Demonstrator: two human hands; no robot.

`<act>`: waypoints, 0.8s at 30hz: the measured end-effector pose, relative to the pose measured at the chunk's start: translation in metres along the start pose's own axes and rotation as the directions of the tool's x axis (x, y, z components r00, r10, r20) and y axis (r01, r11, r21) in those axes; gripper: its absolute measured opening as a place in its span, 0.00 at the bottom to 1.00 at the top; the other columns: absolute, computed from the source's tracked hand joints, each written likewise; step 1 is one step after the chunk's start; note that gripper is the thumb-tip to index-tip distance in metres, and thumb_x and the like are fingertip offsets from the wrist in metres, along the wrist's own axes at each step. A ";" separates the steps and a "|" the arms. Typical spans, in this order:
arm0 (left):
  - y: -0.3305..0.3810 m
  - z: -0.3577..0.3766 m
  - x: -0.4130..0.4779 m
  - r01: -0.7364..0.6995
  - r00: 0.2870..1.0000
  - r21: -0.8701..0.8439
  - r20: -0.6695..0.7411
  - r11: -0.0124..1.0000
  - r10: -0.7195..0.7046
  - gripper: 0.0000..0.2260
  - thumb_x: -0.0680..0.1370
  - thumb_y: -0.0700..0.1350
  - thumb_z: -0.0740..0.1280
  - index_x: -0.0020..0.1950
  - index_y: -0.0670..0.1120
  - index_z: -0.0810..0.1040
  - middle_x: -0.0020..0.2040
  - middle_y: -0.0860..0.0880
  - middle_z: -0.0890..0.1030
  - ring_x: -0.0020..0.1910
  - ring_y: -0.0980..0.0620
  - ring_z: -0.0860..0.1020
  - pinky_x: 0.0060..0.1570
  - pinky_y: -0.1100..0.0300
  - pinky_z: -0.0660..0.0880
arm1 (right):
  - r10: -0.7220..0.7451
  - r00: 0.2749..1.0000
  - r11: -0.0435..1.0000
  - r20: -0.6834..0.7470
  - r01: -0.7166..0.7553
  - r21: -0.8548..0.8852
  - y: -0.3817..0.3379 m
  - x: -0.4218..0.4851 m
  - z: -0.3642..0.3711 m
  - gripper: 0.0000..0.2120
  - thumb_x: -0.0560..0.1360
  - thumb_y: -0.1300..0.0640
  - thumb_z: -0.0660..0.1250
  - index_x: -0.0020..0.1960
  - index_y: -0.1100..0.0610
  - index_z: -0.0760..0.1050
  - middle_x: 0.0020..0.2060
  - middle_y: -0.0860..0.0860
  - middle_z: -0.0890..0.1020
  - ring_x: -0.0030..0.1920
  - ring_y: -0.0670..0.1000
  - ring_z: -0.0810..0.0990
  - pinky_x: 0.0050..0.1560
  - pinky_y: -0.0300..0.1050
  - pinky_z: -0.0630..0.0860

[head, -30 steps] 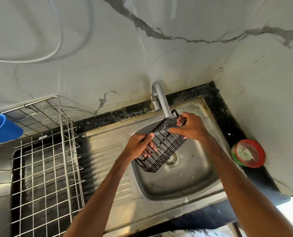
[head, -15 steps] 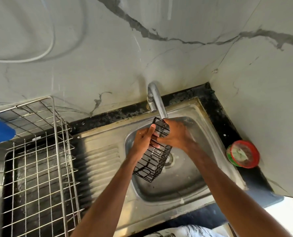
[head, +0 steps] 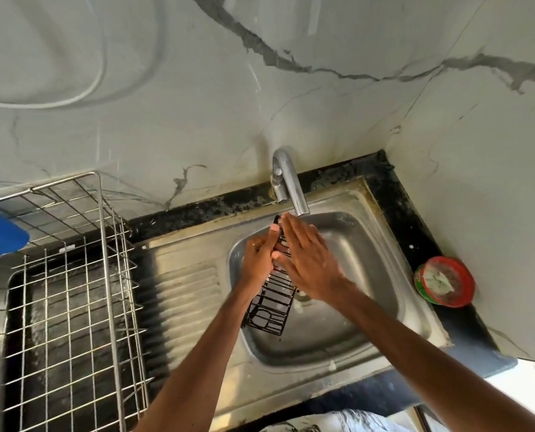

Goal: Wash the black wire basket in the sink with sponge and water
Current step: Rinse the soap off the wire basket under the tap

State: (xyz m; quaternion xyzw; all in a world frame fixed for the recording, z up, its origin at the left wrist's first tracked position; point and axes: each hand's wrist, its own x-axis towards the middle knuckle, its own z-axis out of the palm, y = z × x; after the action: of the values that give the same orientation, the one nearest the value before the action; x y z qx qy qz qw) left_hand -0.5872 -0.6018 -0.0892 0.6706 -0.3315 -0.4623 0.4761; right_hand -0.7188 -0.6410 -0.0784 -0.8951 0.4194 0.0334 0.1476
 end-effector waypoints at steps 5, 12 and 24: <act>-0.024 0.004 -0.010 -0.006 0.999 0.014 0.043 1.000 0.005 0.19 0.82 0.57 0.64 0.37 0.47 0.82 0.29 0.48 0.80 0.24 0.55 0.74 0.23 0.65 0.71 | 0.236 0.935 0.678 0.266 -0.355 0.644 0.028 0.015 -0.021 0.31 0.83 0.35 0.45 0.75 0.52 0.67 0.71 0.57 0.74 0.72 0.57 0.72 0.71 0.54 0.68; -0.047 0.006 -0.009 -0.112 0.990 0.002 -0.090 0.994 0.112 0.22 0.84 0.51 0.64 0.33 0.42 0.80 0.22 0.53 0.73 0.21 0.57 0.68 0.23 0.61 0.64 | 0.079 0.973 0.937 0.218 -0.147 0.317 -0.018 -0.006 -0.012 0.35 0.82 0.40 0.38 0.82 0.60 0.45 0.80 0.56 0.42 0.80 0.58 0.40 0.80 0.58 0.43; -0.042 -0.009 -0.019 0.001 0.981 -0.106 -0.195 0.994 -0.021 0.22 0.81 0.57 0.66 0.27 0.54 0.78 0.26 0.44 0.77 0.22 0.51 0.70 0.25 0.63 0.66 | 0.171 0.866 0.451 0.471 -0.493 0.744 0.057 0.041 0.010 0.34 0.81 0.31 0.47 0.81 0.49 0.57 0.80 0.50 0.59 0.80 0.53 0.57 0.78 0.58 0.57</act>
State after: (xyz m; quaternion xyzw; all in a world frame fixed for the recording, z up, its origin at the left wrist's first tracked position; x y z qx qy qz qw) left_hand -0.5857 -0.5682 -0.1218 0.6886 -0.2546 -0.4136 0.5385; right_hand -0.7350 -0.7035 -0.1092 -0.5871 0.5198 0.0028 0.6206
